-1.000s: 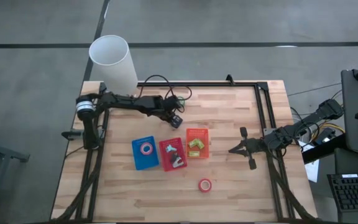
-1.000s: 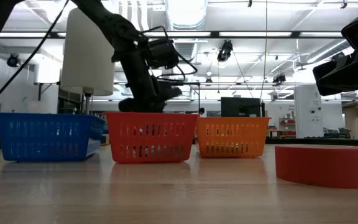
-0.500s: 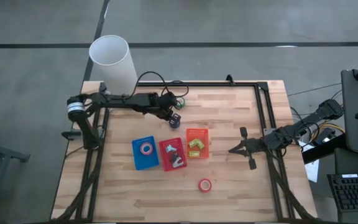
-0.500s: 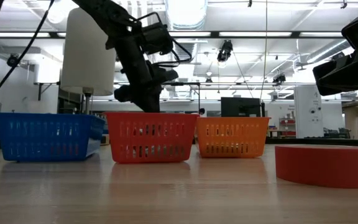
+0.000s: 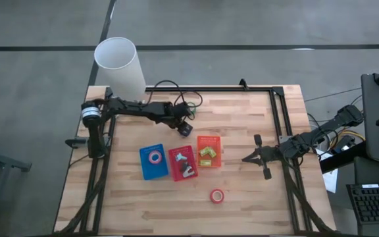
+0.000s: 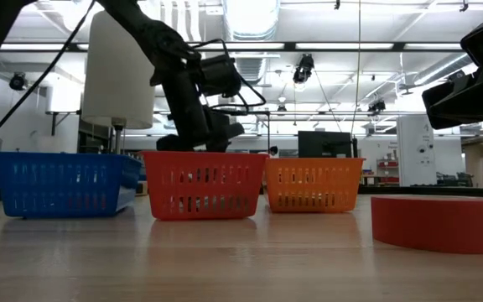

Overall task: Pick and place Stapler, Stapler remover, tape
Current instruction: Put the blue tape into the blue bin

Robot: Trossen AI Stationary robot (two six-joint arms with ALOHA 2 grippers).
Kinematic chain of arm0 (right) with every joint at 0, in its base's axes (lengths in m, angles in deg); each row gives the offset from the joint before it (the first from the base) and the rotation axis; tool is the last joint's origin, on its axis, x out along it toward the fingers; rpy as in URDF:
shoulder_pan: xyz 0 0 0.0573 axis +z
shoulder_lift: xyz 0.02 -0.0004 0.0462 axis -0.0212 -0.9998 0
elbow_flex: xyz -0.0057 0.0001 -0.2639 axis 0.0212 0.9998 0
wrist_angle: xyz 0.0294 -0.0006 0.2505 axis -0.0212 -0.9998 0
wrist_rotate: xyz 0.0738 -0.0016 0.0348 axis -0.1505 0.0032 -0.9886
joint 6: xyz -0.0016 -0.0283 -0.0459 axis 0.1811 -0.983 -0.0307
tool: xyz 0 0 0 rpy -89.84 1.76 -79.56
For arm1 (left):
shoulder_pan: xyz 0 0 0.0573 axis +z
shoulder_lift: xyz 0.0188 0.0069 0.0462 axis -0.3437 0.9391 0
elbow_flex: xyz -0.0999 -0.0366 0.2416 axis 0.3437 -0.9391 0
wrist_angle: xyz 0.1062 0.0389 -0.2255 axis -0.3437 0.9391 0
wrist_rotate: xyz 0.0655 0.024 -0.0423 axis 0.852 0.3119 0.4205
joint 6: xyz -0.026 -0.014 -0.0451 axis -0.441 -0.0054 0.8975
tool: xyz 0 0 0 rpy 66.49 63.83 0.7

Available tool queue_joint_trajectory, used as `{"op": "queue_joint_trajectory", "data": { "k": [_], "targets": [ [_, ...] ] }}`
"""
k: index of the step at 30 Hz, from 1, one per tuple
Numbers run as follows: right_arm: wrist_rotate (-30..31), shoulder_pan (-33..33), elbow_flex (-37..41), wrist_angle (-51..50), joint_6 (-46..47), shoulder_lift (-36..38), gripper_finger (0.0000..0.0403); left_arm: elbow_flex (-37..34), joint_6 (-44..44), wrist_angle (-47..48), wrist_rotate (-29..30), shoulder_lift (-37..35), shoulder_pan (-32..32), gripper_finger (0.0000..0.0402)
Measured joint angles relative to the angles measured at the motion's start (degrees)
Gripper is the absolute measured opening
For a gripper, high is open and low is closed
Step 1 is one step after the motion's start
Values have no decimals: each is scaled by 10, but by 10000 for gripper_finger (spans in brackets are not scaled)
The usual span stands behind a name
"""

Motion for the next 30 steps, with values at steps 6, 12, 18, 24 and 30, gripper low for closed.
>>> {"op": "queue_joint_trajectory", "data": {
  "k": [6,12,18,24,30],
  "targets": [
    [0,0,0,0,-3,0,8,0,-1,-5,-1,15,1,194],
    [0,0,0,0,2,0,8,0,0,-7,0,26,0,159],
    [0,0,0,0,-1,0,8,0,-8,-9,1,25,1,70],
    [0,0,0,0,-1,0,8,0,-21,-9,2,23,0,37],
    [0,0,0,0,-1,0,8,11,-19,53,1,-16,-13,58]
  ]
}}
